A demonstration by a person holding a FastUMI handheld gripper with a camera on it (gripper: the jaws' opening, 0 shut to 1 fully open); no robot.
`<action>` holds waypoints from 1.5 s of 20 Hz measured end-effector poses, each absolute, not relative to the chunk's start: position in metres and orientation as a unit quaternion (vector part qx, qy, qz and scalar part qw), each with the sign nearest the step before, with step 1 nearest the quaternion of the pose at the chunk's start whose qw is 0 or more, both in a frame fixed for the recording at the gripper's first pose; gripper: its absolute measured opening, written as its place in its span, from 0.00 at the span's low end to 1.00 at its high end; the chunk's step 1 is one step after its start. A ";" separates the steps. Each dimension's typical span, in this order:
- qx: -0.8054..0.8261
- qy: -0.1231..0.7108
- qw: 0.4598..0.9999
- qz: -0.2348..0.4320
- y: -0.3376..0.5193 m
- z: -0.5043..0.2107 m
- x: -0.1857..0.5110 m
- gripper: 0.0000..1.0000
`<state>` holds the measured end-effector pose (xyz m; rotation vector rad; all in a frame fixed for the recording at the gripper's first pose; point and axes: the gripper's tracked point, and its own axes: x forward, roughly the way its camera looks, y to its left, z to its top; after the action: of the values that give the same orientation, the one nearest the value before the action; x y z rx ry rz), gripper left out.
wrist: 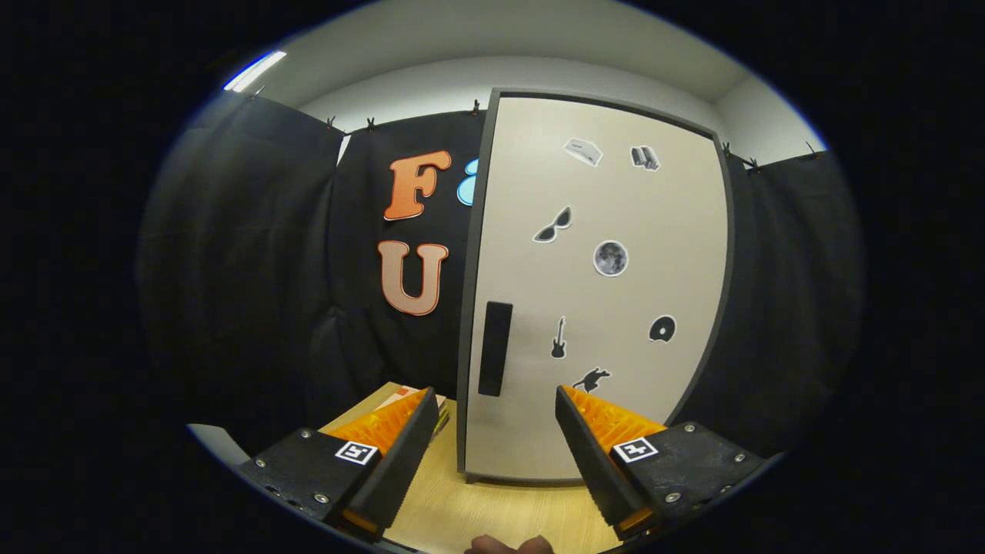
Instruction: Open the shoe cabinet door, grab the shoes and put them into the shoe cabinet, then close the shoe cabinet door.
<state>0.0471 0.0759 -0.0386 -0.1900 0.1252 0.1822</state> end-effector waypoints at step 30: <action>-0.041 -0.023 0.998 0.048 -0.100 0.044 -0.147 0.95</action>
<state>-0.1471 -0.1000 0.0443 -0.0825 -0.0469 0.0967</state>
